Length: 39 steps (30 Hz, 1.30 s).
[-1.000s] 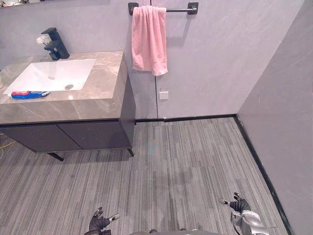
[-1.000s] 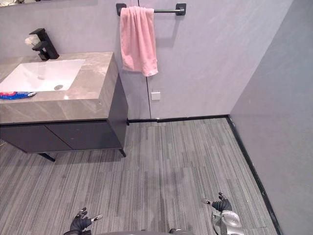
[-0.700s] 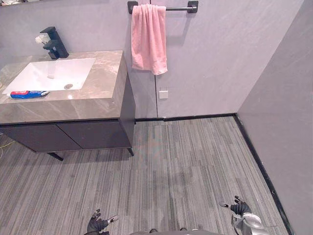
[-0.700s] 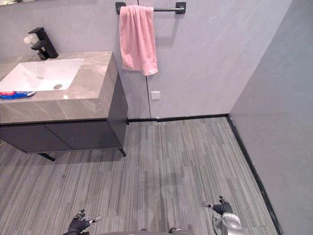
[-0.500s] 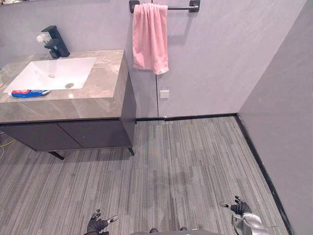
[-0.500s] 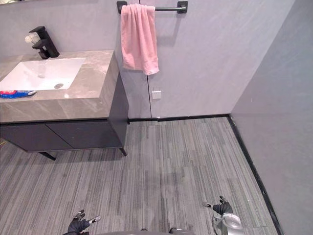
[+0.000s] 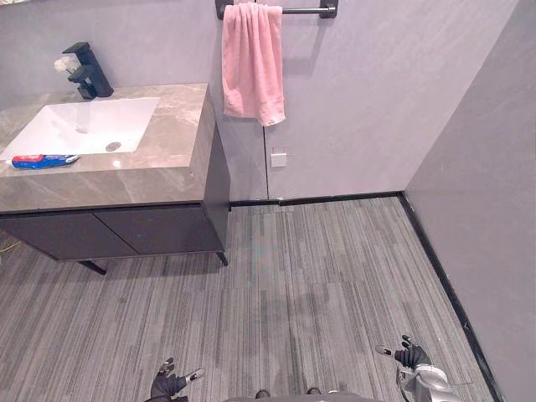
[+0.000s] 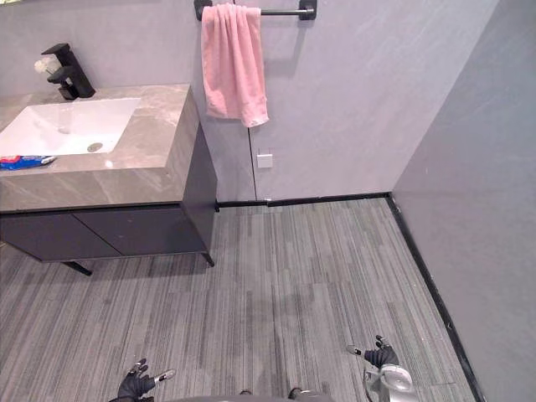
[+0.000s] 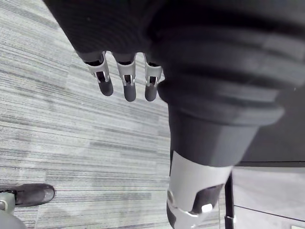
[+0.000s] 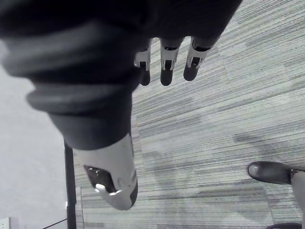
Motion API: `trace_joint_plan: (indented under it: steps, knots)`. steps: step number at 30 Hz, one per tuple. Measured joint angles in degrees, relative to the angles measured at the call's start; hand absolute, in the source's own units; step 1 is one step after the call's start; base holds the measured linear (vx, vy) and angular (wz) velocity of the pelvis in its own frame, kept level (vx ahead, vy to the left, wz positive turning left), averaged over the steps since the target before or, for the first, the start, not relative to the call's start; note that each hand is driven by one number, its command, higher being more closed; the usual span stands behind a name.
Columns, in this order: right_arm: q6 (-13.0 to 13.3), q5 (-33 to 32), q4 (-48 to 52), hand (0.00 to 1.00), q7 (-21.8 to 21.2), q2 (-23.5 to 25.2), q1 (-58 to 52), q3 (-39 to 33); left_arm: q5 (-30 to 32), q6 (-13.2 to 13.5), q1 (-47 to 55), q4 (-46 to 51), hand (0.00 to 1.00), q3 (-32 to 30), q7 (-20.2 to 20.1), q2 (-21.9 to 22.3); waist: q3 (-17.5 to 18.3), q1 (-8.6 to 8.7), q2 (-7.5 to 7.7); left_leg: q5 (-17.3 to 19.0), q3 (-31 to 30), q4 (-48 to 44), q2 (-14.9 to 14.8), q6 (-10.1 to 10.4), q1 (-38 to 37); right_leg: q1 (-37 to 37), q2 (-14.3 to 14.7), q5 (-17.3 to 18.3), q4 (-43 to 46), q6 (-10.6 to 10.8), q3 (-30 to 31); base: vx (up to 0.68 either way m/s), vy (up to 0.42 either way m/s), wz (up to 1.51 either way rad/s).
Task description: Organize washtable
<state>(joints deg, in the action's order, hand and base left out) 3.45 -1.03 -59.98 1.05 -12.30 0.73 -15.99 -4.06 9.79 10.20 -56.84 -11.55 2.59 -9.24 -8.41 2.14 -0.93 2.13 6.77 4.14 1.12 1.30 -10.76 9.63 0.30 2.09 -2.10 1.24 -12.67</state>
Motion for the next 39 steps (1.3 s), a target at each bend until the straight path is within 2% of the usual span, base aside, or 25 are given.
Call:
trace_joint_plan:
  steps: [9, 14, 16, 18, 20, 22, 23, 24, 26, 27, 29, 30, 31, 32, 33, 35, 36, 38, 39]
  knots:
    - [0.0, 0.13, 0.03, 0.0, -0.05, 0.13, 0.03, 0.01, 0.14, -0.02, 0.02, 0.0, 0.0, 0.03, -0.04, -0.09, -0.16, -0.42, 0.28, 0.38, 3.15, 0.36, -0.33, -0.14, 0.27, -1.41, 0.45, -0.31, -0.15, -0.05, 2.9, -0.02, -0.014, -0.15]
    - [-0.02, 0.12, 0.08, 0.0, -0.03, 0.03, 0.01, 0.02, 0.15, -0.04, -0.06, 0.03, 0.0, 0.51, -0.06, -0.11, -0.4, -1.42, 0.64, 5.79, 6.6, -8.07, -1.59, -1.59, 5.19, -4.08, 0.78, -0.3, 0.76, 0.11, 5.67, 0.0, -0.001, -0.39]
    - [-0.03, 0.11, 0.13, 0.0, -0.02, -0.03, 0.17, 0.02, 0.14, -0.05, -0.13, 0.07, 0.0, 1.32, -0.06, -0.14, -0.64, -1.49, 0.12, 8.58, 7.84, -12.26, -2.47, -1.76, 7.27, -6.65, 0.82, 1.65, 4.77, 0.66, 6.79, 0.06, 0.025, -0.34]
    - [-0.17, 0.1, 0.12, 0.0, -0.02, 0.02, -0.02, 0.03, 0.13, -0.05, -0.21, 0.19, 0.0, 2.69, -0.08, -0.36, -0.85, -1.45, -0.14, 10.66, 8.54, -15.24, -2.79, -2.11, 8.2, -9.77, 0.22, 5.36, 11.8, 1.59, 6.7, 0.07, 0.054, -0.23]
    - [-0.21, 0.1, 0.13, 0.0, -0.04, 0.05, 0.04, 0.21, 0.13, -0.07, -0.26, 0.2, 0.0, 4.11, -0.07, -0.57, -0.96, -1.49, -0.18, 12.28, 10.25, -17.37, -2.77, -2.3, 7.89, -14.7, -1.76, 8.89, 23.89, 4.67, 4.56, 0.08, 0.094, -0.25]
    - [-0.21, 0.09, 0.13, 0.0, -0.05, 0.28, -0.08, 0.36, 0.13, -0.05, -0.31, 0.93, 0.0, 5.18, -0.15, -1.23, -1.39, -1.34, 0.35, 12.29, 10.68, -17.96, -2.07, -2.29, 6.5, -18.99, -4.54, 9.06, 35.7, 4.92, 1.86, 0.09, 0.094, 0.02]
    - [-0.22, 0.09, 0.13, 0.0, -0.05, 0.37, -0.08, 0.37, 0.13, -0.05, -0.32, 1.31, 0.0, 5.19, -0.14, -1.5, -1.71, -1.31, 0.68, 12.36, 10.68, -17.99, -1.83, -2.39, 5.87, -19.81, -5.4, 9.05, 38.7, 4.92, 1.22, 0.13, 0.041, 0.22]
    - [-0.21, 0.06, 0.14, 0.0, -0.05, 0.43, -0.06, 0.45, 0.12, -0.05, -0.51, 1.76, 0.0, 5.21, -0.12, -1.99, -2.34, -1.21, 0.73, 13.47, 10.31, -17.94, -1.79, -3.41, 4.54, -21.57, -7.05, 9.79, 44.06, 4.95, -0.87, 0.12, 0.013, 0.17]
    - [-0.21, 0.02, 0.08, 0.0, -0.13, 0.54, 0.17, 1.56, 0.12, -0.17, -1.23, 1.83, 0.0, 5.2, -0.08, -2.7, -2.81, -1.5, 0.74, 14.57, 10.01, -17.49, -1.74, -3.75, 3.29, -23.51, -9.02, 12.51, 46.41, 4.55, -2.44, 0.15, -0.009, 0.09]
    - [-0.19, -0.03, 0.1, 0.0, -0.13, 0.48, 0.5, 1.99, 0.1, -0.47, -1.38, 1.84, 0.0, 5.23, -0.08, -2.67, -2.87, -1.22, 0.67, 14.48, 9.41, -16.36, -2.48, -3.59, 2.37, -24.06, -9.51, 13.42, 43.93, 4.27, -4.09, 0.2, -0.064, 0.11]
    - [-0.17, -0.08, 0.11, 0.0, -0.14, 0.46, 0.8, 2.58, 0.11, -0.48, -1.63, 1.95, 0.0, 5.29, -0.1, -2.6, -3.16, -0.61, 0.06, 14.21, 8.8, -15.06, -4.01, -2.25, 1.6, -24.77, -9.13, 13.03, 36.66, 4.13, -5.51, 0.21, -0.125, 0.16]
    - [-0.18, -0.08, 0.11, 0.0, -0.14, 0.46, 1.08, 2.57, 0.11, -0.5, -1.74, 1.97, 0.0, 5.42, -0.09, -2.51, -3.25, -0.37, 0.15, 14.03, 8.76, -14.2, -4.55, -1.1, 1.13, -25.27, -8.74, 11.59, 31.84, 3.55, -5.38, 0.22, -0.159, 0.07]
    - [-0.16, -0.08, 0.14, 0.0, -0.13, 0.46, 1.19, 2.54, 0.1, -0.51, -1.78, 1.97, 0.0, 5.94, -0.08, -2.56, -3.31, -0.06, 0.4, 14.09, 8.72, -13.55, -4.97, -0.17, 0.66, -25.51, -8.25, 8.53, 26.41, 3.21, -4.54, 0.21, -0.151, 0.02]
    - [-0.16, -0.08, 0.14, 0.0, -0.14, 0.43, 0.96, 2.45, 0.12, -0.5, -1.8, 1.95, 0.0, 6.62, -0.08, -2.77, -3.18, 0.11, 1.03, 14.31, 8.48, -12.61, -4.84, 0.96, -0.1, -25.54, -8.3, 3.28, 23.5, 2.05, -3.94, 0.31, -0.233, 0.01]
    - [-0.19, -0.09, 0.09, 0.0, -0.1, -0.05, 0.29, 2.2, 0.12, -0.55, -2.19, 1.5, 0.0, 6.93, -0.12, -2.05, -3.18, 0.2, 0.99, 14.57, 8.2, -11.58, -5.98, 2.42, -1.5, -25.73, -7.73, 2.49, 25.56, -0.73, -4.44, 0.32, -0.268, 0.04]
    - [-0.2, -0.09, 0.26, 0.0, -0.14, -0.12, -0.18, 1.02, 0.12, -0.48, -3.51, 1.57, 0.0, 6.94, -0.16, -1.09, -3.39, 0.58, -0.8, 14.2, 7.28, -11.39, -8.32, 4.56, -1.65, -25.89, -6.31, 6.39, 27.54, -1.94, -6.01, 0.38, -0.334, 0.14]
    - [-0.22, -0.09, 0.25, 0.0, -0.12, -0.09, -0.36, 0.75, 0.13, -0.46, -4.01, 1.6, 0.0, 6.93, -0.16, -0.78, -3.27, 0.69, -1.36, 14.16, 6.88, -13.9, -9.27, 4.98, -0.41, -25.58, -5.62, 7.52, 27.45, -2.55, -6.58, 0.32, -0.29, 0.3]
    - [-0.26, -0.09, 0.2, 0.0, -0.16, 0.14, -1.21, 0.7, 0.15, -0.39, -4.6, 2.14, 0.0, 6.87, -0.15, -0.32, -3.34, 0.68, -1.65, 13.6, 4.15, -27.87, -12.09, 6.09, 5.67, -21.47, -4.31, 8.02, 23.71, -3.18, -8.49, 0.35, -0.279, 0.4]
    - [-0.26, -0.21, 0.2, 0.0, -0.07, 0.07, -2.18, 0.72, 0.13, -0.41, -4.51, 2.26, 0.0, 6.83, -0.15, 0.22, -3.58, 0.25, -1.87, 13.09, 2.81, -38.93, -14.57, 7.24, 9.39, -16.53, -2.9, 7.89, 19.84, -3.67, -9.87, 0.43, -0.278, 0.4]
